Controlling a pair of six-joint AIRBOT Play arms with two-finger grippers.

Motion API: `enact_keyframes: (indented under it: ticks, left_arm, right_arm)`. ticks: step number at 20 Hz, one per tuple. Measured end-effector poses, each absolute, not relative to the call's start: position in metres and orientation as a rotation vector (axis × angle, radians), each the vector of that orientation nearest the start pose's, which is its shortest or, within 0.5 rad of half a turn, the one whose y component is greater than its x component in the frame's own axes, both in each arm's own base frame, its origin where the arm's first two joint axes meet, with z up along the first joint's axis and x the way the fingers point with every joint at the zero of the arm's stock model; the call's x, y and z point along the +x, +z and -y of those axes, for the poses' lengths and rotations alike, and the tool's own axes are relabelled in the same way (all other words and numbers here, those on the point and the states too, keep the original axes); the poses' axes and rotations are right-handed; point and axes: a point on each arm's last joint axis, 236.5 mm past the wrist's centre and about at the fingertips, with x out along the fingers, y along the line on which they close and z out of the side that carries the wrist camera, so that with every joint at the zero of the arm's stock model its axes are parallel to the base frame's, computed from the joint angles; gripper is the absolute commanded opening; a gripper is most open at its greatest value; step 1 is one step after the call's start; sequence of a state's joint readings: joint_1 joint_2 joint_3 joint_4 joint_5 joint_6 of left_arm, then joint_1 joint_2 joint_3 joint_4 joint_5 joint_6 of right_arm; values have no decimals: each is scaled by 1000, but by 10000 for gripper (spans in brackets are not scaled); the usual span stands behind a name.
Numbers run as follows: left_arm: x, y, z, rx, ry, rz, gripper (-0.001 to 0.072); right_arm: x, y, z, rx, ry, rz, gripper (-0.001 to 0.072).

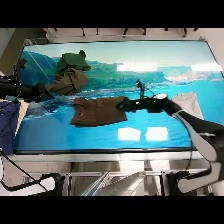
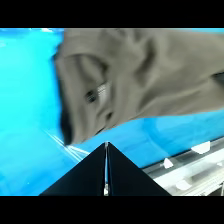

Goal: Fold the shirts.

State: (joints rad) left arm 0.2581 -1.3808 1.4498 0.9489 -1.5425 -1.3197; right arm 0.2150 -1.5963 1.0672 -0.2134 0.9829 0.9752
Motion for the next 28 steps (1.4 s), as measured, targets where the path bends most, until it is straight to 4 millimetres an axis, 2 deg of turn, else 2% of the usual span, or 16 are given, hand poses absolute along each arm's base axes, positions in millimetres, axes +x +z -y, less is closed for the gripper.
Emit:
enact_keyframes:
  ticks: [4, 6, 8, 10, 12, 15, 21, 25, 28]
  left_arm:
    - [388, 95, 41, -430, -445, -1262, 16]
    - [393, 96, 41, -434, -443, -1243, 16]
    - [397, 98, 46, -461, -461, -1228, 16]
    - [401, 100, 53, -500, -491, -1218, 16]
    - [404, 99, 59, -530, -515, -1219, 16]
    - [402, 97, 65, -551, -541, -1238, 16]
    - [396, 97, 70, -552, -576, -1259, 16]
    - [394, 96, 70, -540, -588, -1263, 16]
    - [394, 96, 70, -539, -588, -1264, 16]
  right_arm:
    - [390, 50, -213, 771, 673, -1030, 18]
    - [383, 77, -178, 806, 581, -945, 19]
    - [378, 106, -157, 848, 533, -855, 18]
    - [375, 133, -143, 870, 516, -777, 17]
    - [382, 154, -127, 882, 482, -698, 17]
    - [402, 183, -100, 878, 430, -588, 17]
    - [461, 232, -34, 810, 366, -444, 18]
    - [498, 258, 14, 772, 328, -370, 18]
    - [520, 269, 52, 754, 299, -334, 18]
